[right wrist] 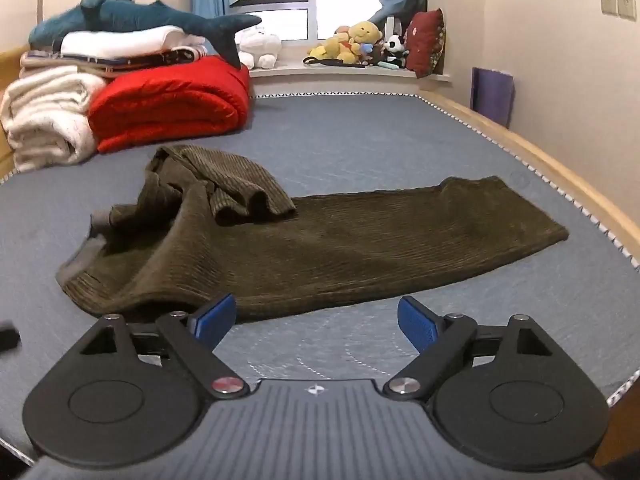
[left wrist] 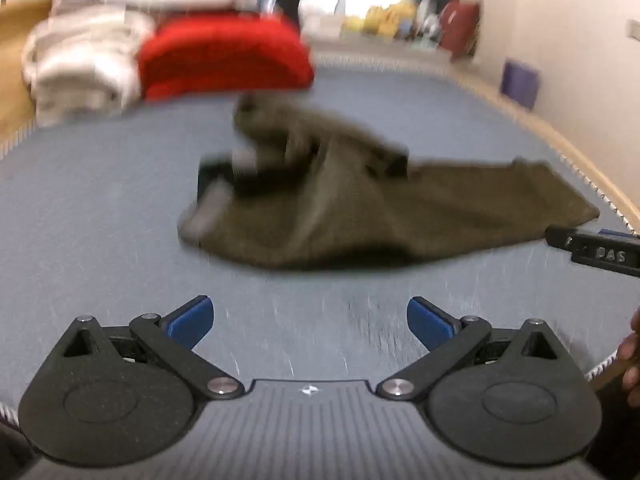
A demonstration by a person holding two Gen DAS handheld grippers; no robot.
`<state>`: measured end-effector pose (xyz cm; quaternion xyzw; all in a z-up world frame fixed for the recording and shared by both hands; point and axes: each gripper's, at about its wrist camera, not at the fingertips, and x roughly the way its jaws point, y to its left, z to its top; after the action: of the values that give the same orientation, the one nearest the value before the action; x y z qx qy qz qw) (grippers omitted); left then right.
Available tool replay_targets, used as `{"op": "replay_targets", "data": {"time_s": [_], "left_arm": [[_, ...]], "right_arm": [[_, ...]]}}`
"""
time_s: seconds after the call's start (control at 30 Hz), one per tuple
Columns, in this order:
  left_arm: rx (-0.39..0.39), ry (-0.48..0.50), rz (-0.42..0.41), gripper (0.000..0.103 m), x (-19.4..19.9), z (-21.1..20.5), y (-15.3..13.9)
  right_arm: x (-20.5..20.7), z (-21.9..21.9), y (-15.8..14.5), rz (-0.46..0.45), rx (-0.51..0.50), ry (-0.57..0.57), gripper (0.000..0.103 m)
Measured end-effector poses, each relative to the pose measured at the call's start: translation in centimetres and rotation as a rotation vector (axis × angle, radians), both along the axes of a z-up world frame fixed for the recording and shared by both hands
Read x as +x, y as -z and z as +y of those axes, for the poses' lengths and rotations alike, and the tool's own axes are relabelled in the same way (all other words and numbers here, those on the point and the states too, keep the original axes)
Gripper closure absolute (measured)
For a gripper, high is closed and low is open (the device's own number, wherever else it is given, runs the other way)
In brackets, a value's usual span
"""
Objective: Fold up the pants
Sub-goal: 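Move both grippers toward the crumpled brown corduroy pants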
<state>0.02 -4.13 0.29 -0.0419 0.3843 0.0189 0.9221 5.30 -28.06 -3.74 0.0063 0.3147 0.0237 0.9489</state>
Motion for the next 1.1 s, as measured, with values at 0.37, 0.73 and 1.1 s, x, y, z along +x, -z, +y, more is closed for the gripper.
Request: {"op": "replay_targets", "data": {"time_s": [0.37, 0.73, 1.1], "left_arm": [[-0.065, 0.011, -0.053, 0.0, 1.9, 2.0, -0.2], [0.0, 0.001, -0.121, 0.0, 1.2, -0.7, 1.3], [0.024, 0.037, -0.145, 0.012, 1.1, -1.8, 1.5]], "right_arm": [[0.6, 0.4, 0.7, 0.032, -0.026, 0.006, 0.014], [0.9, 0.3, 1.1, 0.058, -0.032, 0.017, 0.014], [1.3, 0.7, 1.4, 0.073, -0.049, 0.004, 0.017]]}}
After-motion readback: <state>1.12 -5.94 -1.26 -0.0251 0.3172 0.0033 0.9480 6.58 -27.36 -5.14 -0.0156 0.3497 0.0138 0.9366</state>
